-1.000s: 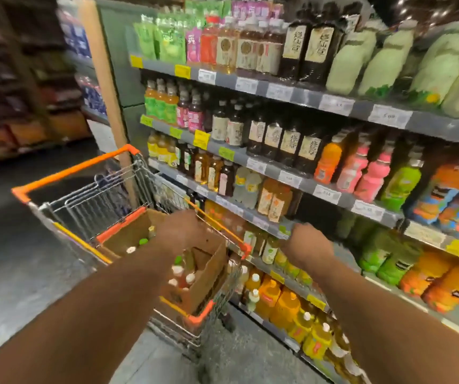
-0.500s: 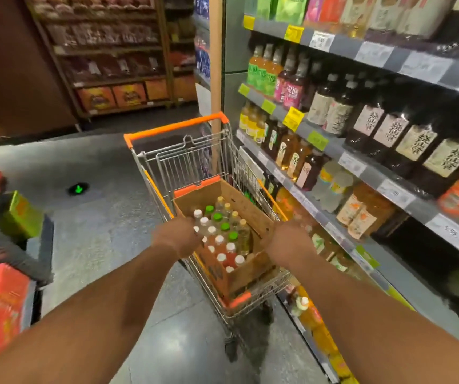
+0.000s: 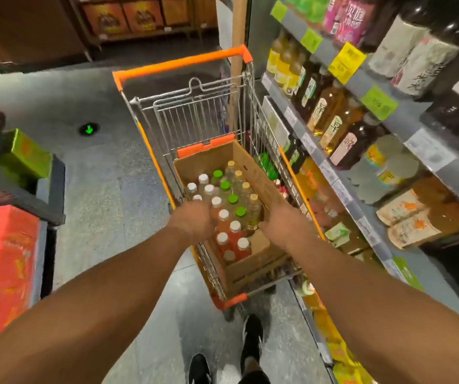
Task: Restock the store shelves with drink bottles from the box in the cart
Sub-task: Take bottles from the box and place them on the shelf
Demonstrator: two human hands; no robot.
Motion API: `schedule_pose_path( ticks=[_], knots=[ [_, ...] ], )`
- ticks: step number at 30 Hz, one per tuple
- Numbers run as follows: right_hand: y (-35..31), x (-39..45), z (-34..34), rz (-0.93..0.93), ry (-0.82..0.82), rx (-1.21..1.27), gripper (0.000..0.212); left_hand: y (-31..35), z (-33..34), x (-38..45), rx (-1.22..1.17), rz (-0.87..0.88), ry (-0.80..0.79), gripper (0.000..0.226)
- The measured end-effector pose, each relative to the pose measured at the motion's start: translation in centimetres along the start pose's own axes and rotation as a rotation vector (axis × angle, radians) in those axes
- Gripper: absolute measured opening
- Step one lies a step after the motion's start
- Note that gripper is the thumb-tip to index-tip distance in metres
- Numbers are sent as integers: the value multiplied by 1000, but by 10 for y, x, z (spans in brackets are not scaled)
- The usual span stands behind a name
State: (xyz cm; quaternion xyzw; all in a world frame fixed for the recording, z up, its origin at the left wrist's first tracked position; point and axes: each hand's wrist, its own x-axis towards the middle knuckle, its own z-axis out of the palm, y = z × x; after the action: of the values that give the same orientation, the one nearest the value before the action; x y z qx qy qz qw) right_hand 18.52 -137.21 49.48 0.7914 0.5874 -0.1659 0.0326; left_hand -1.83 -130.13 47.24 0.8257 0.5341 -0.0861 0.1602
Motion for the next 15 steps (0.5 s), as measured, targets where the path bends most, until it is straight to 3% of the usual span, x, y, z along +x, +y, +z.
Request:
schedule_pose_path(
  ticks=[7, 15],
  knots=[
    [12, 86, 33, -310, -154, -99, 37, 19, 43, 47, 50, -113, -89, 30],
    [13, 122, 109, -477, -439, -156, 35, 42, 124, 67, 163, -157, -374, 27]
  ],
)
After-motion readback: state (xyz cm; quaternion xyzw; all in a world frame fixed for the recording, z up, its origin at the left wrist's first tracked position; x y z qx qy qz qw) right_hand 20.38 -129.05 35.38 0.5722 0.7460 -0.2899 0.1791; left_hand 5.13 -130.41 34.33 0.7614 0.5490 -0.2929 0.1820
